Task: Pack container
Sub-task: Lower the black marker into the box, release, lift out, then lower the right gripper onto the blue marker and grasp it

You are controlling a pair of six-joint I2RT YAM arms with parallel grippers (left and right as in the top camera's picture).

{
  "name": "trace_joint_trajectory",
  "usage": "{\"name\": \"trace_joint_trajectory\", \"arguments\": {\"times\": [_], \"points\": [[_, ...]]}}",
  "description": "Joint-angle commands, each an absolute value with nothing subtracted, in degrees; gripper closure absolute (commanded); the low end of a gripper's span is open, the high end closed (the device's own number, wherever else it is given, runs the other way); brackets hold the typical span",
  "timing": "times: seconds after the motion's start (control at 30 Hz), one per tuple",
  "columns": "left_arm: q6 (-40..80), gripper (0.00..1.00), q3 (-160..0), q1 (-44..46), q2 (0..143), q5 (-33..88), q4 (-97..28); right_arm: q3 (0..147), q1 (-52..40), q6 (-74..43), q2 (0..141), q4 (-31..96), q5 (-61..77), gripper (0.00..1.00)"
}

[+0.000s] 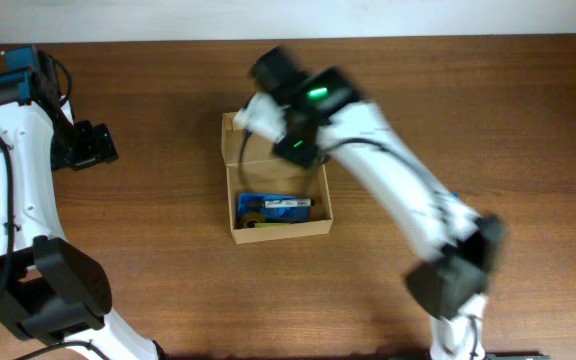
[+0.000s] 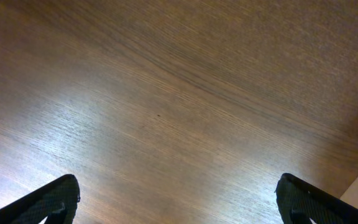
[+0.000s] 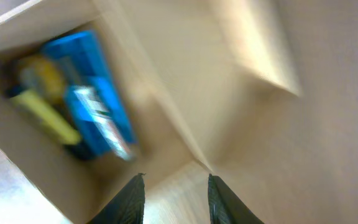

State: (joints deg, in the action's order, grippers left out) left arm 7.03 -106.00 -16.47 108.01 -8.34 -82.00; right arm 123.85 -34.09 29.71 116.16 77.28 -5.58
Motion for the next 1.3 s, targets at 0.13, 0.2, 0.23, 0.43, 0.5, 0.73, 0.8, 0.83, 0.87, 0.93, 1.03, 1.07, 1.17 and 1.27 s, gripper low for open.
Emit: {"name": "trace_joint_trajectory", "arguments": {"times": [0.13,0.2,0.23,0.43,0.5,0.73,0.8,0.83,0.87,0.93,1.03,1.07,1.17,1.27], "points": [[6.11,0.0,-105.78,-16.58,107.28,-8.21,-82.02,120.36,-14.13,19.68,96.73,73.45,-8.23,0.61],[6.11,0.0,-105.78,-16.58,107.28,-8.21,-82.02,114.89,-7.03,16.51,93.69,70.61,-5.21,0.62],[6.13,0.0,-105.78,-16.58,107.28,-8.21,-82.02,111.77,-3.79,14.96,92.66,69.54,-3.68,0.63],[6.11,0.0,-105.78,-16.58,107.28,-8.21,-82.0,94.8,7.46,6.26,91.92,72.05,-0.34,0.66],[6.13,0.0,-105.78,-16.58,107.28,-8.21,-82.02,87.88,8.56,5.45,91.98,70.35,-0.19,0.6],[6.11,0.0,-105.78,-16.58,107.28,-8.21,-82.02,69.23,9.13,5.45,92.47,59.9,-0.64,0.44],[6.11,0.0,-105.78,-16.58,107.28,-8.21,-82.0,65.95,9.37,5.45,92.71,57.67,-0.84,0.4],[6.13,0.0,-105.78,-16.58,107.28,-8.21,-82.02,64.82,9.63,4.95,93.01,56.82,-0.82,0.39],[6.11,0.0,-105.78,-16.58,107.28,-8.21,-82.02,63.75,9.98,3.7,93.3,56.05,-0.84,0.39],[6.11,0.0,-105.78,-16.58,107.28,-8.21,-82.02,62.22,10.76,1.74,94.06,54.63,-0.93,0.43],[6.11,0.0,-105.78,-16.58,107.28,-8.23,-82.02,60.99,12.19,-1.19,96.27,53.06,-0.4,0.46],[6.11,0.0,-105.78,-16.58,107.28,-8.21,-82.02,60.95,12.43,-1.15,96.97,53.01,-0.45,0.47],[6.11,0.0,-105.78,-16.58,107.28,-8.21,-82.0,60.95,12.4,-1.13,99.18,52.86,-0.49,0.48],[6.11,0.0,-105.78,-16.58,107.28,-8.21,-82.02,60.95,12.4,-1.15,101.8,52.4,-0.4,0.51]]}}
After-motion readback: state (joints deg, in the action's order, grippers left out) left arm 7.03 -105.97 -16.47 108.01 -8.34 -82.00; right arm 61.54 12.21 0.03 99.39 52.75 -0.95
